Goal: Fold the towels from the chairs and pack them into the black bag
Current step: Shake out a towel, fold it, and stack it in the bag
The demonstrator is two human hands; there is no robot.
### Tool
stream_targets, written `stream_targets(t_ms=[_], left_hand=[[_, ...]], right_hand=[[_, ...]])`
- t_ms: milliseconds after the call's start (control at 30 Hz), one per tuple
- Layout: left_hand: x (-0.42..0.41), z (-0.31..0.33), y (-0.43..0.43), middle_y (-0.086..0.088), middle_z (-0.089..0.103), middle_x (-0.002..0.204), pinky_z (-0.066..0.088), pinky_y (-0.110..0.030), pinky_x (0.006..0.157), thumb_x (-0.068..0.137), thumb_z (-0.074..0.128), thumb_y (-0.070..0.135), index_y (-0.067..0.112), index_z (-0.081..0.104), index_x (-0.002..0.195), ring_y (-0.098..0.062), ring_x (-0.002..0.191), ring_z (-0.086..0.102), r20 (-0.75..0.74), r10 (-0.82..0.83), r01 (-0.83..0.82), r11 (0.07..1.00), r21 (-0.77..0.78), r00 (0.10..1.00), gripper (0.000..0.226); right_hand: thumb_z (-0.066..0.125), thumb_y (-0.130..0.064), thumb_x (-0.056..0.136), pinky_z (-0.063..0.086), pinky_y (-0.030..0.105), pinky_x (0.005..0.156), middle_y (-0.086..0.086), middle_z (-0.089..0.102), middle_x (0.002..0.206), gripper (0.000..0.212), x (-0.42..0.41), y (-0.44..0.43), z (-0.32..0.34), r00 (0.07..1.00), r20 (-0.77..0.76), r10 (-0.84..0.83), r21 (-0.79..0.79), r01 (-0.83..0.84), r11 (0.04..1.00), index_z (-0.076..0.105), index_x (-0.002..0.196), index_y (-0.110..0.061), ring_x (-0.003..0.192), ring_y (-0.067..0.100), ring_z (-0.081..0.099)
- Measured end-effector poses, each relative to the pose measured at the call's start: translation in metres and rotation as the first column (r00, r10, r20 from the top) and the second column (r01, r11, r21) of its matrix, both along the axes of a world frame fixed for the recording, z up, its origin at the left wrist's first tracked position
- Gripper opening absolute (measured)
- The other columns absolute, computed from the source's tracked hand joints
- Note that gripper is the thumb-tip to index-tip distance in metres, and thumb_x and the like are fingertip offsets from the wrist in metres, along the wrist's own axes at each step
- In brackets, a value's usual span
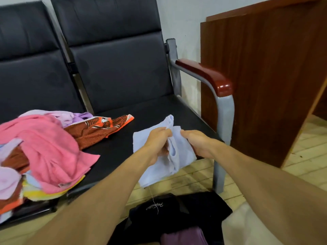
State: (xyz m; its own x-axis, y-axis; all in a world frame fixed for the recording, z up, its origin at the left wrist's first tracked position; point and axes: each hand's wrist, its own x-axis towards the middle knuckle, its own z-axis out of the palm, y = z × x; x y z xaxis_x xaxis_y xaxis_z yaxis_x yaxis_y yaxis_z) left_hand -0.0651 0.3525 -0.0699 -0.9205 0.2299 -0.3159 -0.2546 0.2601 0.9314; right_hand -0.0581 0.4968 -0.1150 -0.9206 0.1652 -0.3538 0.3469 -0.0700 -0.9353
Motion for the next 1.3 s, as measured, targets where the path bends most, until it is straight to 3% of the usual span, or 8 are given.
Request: stream_targets(t_ms=[167,433,600,800,967,1133,1200,1300], left_hand=[[0.002,-0.001,-0.006,-0.013,0.064,0.09,0.053,-0.034,0.071,0.098,0.046,0.029,0.0,0.062,0.106,-0.025,0.075,0.062,0.052,-0.153,0.15,0.987,0.052,0.987,0.034],[0.01,-0.032,-0.097,0.006,0.058,0.12,0.037,-0.02,0.09,0.092,0.047,0.005,0.024,0.064,0.119,-0.008,0.112,0.053,-0.347,-0.053,-0.029,0.973,-0.228,0.936,0.037],[0.024,-0.042,-0.124,0.003,0.066,0.117,0.044,-0.024,0.095,0.09,0.046,-0.003,0.02,0.063,0.118,-0.008,0.109,0.059,-0.222,0.0,-0.007,0.999,-0.033,0.975,0.039],[0.022,-0.043,-0.134,-0.005,0.065,0.114,0.048,-0.031,0.094,0.094,0.05,0.007,0.013,0.053,0.131,-0.017,0.106,0.062,-0.093,0.091,-0.08,0.99,0.114,0.992,0.038],[0.028,-0.036,-0.136,-0.003,0.064,0.108,0.049,-0.033,0.093,0.096,0.044,0.008,0.014,0.052,0.127,-0.019,0.106,0.062,-0.091,0.137,-0.117,0.973,0.198,0.986,0.033],[0.037,-0.04,-0.137,-0.008,0.063,0.11,0.052,-0.037,0.084,0.1,0.045,0.025,0.014,0.055,0.113,-0.021,0.098,0.063,0.085,0.204,-0.22,0.93,0.294,0.975,0.02],[0.042,-0.045,-0.139,-0.004,0.068,0.107,0.05,-0.034,0.075,0.099,0.045,0.037,0.016,0.061,0.114,-0.02,0.09,0.065,0.2,0.125,-0.191,0.914,0.359,0.972,0.03],[0.052,-0.055,-0.147,-0.007,0.07,0.114,0.049,-0.038,0.086,0.092,0.051,0.054,0.017,0.064,0.12,-0.025,0.101,0.065,0.405,-0.076,-0.172,0.823,0.541,0.911,0.049]], right_hand=[[0.038,-0.05,0.1,0.052,0.045,0.094,0.013,0.069,0.105,0.049,0.002,-0.001,0.006,0.996,0.087,-0.02,0.097,0.011,0.995,0.064,0.111,-0.01,0.099,0.029,0.066],[0.038,-0.067,0.092,0.049,0.039,0.093,0.007,0.065,0.119,0.066,0.001,-0.017,0.008,0.999,0.031,-0.021,0.352,0.009,0.936,0.058,0.124,-0.013,0.102,0.023,0.062],[0.056,-0.054,0.09,0.043,0.034,0.092,0.008,0.055,0.134,0.063,0.004,-0.036,0.006,0.996,-0.083,0.04,0.649,0.023,0.761,0.045,0.138,-0.014,0.119,0.027,0.054],[0.044,-0.034,0.102,0.037,0.036,0.105,0.006,0.052,0.139,0.046,0.015,-0.053,0.015,0.965,-0.217,0.148,0.79,0.085,0.607,0.039,0.143,-0.016,0.123,0.025,0.051],[0.043,-0.03,0.102,0.044,0.025,0.085,-0.005,0.061,0.11,0.027,0.032,-0.084,0.039,0.875,-0.429,0.223,0.689,0.158,0.707,0.055,0.125,-0.021,0.093,0.009,0.056],[0.046,-0.03,0.101,0.055,0.022,0.077,-0.006,0.066,0.098,0.015,0.061,-0.116,0.048,0.859,-0.488,0.156,0.362,0.037,0.931,0.06,0.105,-0.03,0.09,0.011,0.066],[0.047,-0.03,0.101,0.057,0.03,0.083,0.001,0.069,0.104,0.015,0.073,-0.123,0.047,0.871,-0.482,0.101,0.208,0.001,0.978,0.062,0.103,-0.032,0.097,0.018,0.068],[0.048,-0.034,0.1,0.058,0.035,0.085,0.002,0.07,0.111,0.017,0.086,-0.123,0.043,0.901,-0.431,0.055,0.037,-0.043,0.998,0.061,0.111,-0.031,0.101,0.019,0.069]])
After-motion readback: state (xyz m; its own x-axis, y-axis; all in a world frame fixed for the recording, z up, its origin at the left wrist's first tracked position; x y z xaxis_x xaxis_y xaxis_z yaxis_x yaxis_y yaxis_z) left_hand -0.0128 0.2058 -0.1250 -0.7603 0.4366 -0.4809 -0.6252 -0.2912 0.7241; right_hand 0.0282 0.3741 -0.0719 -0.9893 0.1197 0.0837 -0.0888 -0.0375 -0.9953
